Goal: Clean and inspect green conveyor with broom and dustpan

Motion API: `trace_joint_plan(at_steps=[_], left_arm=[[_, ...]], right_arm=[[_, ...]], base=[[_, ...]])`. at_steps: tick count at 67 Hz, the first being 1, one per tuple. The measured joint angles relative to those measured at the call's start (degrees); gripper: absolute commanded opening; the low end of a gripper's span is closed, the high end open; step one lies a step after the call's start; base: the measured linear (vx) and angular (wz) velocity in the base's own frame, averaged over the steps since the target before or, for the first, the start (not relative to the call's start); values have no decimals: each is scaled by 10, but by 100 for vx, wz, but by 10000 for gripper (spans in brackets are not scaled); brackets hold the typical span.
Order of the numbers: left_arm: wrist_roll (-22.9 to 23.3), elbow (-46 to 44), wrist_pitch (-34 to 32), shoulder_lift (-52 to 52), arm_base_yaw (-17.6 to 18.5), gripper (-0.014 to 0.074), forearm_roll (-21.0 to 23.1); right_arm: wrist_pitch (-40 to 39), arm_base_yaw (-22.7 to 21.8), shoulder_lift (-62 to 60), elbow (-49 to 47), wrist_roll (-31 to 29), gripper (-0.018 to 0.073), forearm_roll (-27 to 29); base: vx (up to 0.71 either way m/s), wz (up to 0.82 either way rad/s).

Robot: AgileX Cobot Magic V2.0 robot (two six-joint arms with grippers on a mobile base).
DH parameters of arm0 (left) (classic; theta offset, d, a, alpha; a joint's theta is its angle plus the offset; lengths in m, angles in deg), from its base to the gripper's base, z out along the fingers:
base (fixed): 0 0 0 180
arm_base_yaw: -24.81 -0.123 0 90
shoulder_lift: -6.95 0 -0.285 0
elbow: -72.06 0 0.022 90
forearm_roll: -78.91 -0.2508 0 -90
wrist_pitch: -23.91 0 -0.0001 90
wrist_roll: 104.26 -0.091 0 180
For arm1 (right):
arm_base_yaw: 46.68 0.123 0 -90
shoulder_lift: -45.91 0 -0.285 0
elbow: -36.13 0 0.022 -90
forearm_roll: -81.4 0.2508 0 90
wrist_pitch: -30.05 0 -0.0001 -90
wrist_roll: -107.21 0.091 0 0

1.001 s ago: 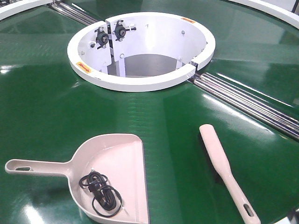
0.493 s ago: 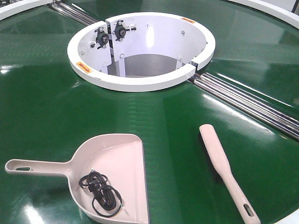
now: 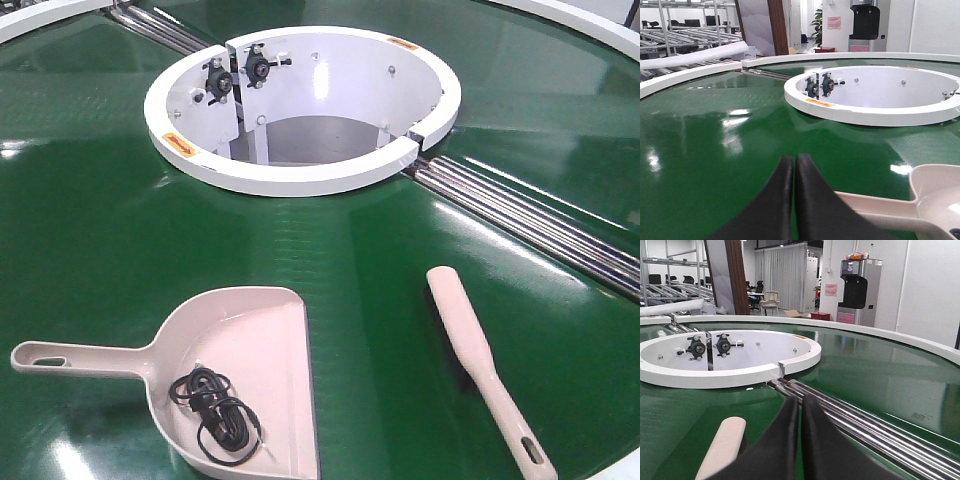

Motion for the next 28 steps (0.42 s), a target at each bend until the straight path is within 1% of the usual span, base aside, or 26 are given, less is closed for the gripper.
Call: trace_joint_plan(at_steps=[28], left_arm=[[0, 0, 0, 0, 0, -22, 0]], right_arm=[[-1, 0, 0, 0, 0, -10, 0]], base=[[0, 0]])
